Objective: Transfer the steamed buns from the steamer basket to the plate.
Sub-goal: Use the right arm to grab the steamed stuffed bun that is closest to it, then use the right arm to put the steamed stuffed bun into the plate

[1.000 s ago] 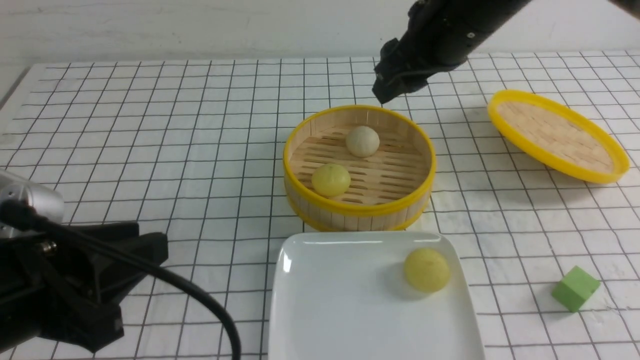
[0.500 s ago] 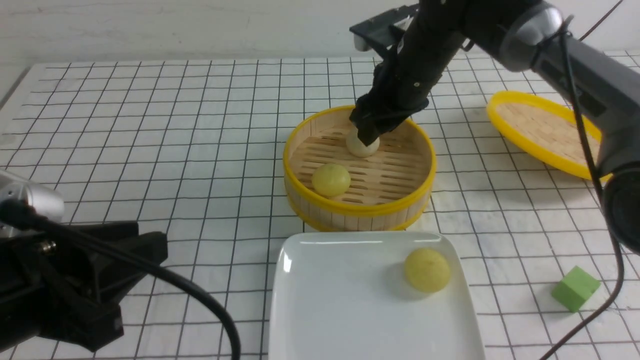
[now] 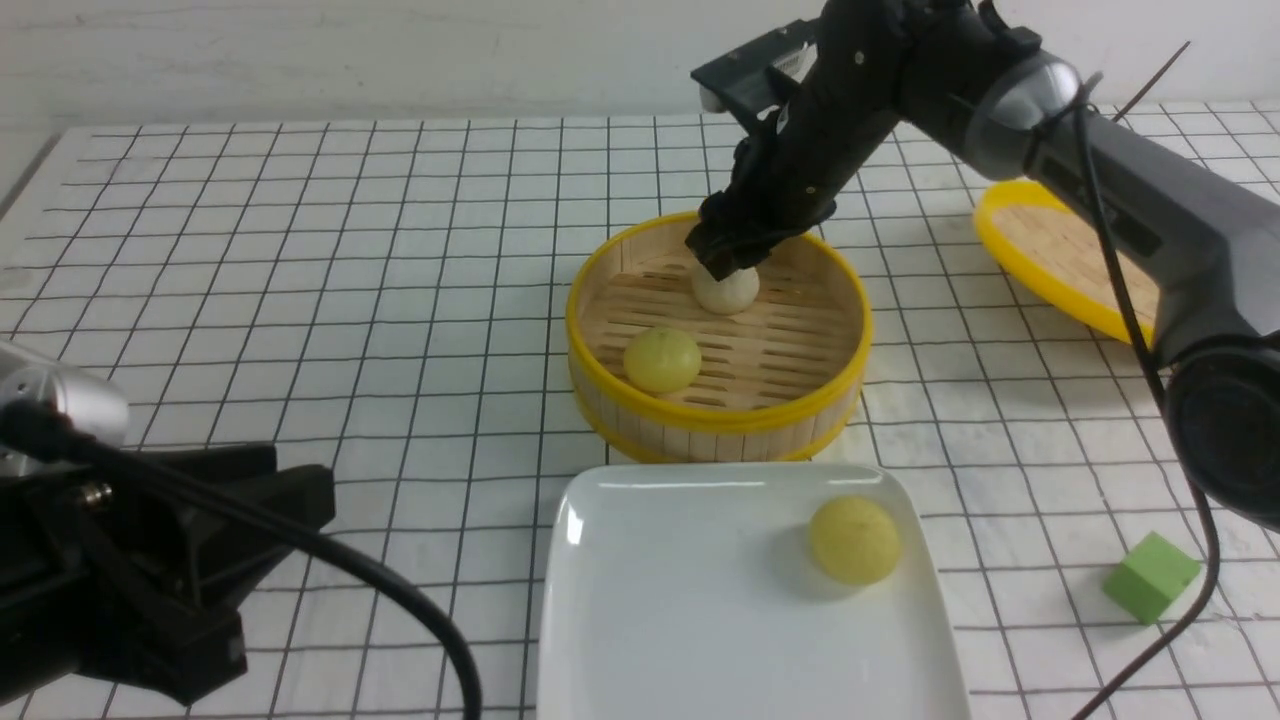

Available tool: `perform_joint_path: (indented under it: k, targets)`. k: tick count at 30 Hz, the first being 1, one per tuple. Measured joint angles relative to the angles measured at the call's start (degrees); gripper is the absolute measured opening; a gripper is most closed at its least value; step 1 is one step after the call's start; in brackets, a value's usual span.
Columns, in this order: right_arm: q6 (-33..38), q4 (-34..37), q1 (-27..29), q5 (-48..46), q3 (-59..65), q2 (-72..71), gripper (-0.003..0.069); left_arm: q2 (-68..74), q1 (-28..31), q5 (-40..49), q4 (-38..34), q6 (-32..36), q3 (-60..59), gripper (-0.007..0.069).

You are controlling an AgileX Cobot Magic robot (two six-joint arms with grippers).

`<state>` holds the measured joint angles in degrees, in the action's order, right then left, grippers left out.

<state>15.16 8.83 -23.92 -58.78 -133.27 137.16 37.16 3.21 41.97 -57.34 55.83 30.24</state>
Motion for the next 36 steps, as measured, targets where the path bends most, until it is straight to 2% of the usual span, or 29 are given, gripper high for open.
perform_joint_path:
  k: [8,11,13,16,17,18,19,25,31,36]
  targets:
    - [0.00,0.05,0.00,0.24,-0.12,2.28,0.0407,0.00,0.00,0.18,0.22,-0.02,0.00,0.0302]
    - [0.00,0.05,0.00,0.26,-0.12,2.79,0.0386,0.00,0.00,0.29,0.22,-0.02,0.00,0.0302]
    - [0.00,-0.27,0.00,0.26,-0.12,2.79,0.0338,0.00,0.00,0.29,0.26,-0.02,0.00,0.0302]
    - [0.43,-1.32,0.04,-0.25,-0.12,2.79,0.0174,0.00,0.00,0.29,0.71,-0.02,0.00,0.0302]
    - [0.51,-1.32,0.04,-0.35,-0.12,2.73,0.0161,0.00,0.00,0.29,0.71,-0.02,0.00,0.0302]
    - [1.19,-1.59,0.04,-0.91,-0.16,2.68,0.0070,0.00,0.00,0.29,1.13,-0.02,0.00,0.0302]
    - [1.41,-1.74,0.04,-1.43,-0.23,2.56,0.0034,0.00,0.00,0.29,1.27,-0.02,0.00,0.0302]
    - [1.89,-2.38,0.04,-4.84,-0.29,-0.43,0.0024,0.00,0.00,0.29,1.73,-0.02,0.00,0.0302]
    - [0.43,-2.50,0.04,-11.43,-1.05,-11.28,0.0024,0.00,0.00,0.12,1.96,-0.02,0.00,0.0302]
    - [-0.94,-2.50,0.04,-12.94,-1.48,-20.10,0.0024,0.00,0.00,0.12,2.14,-0.02,0.00,0.0302]
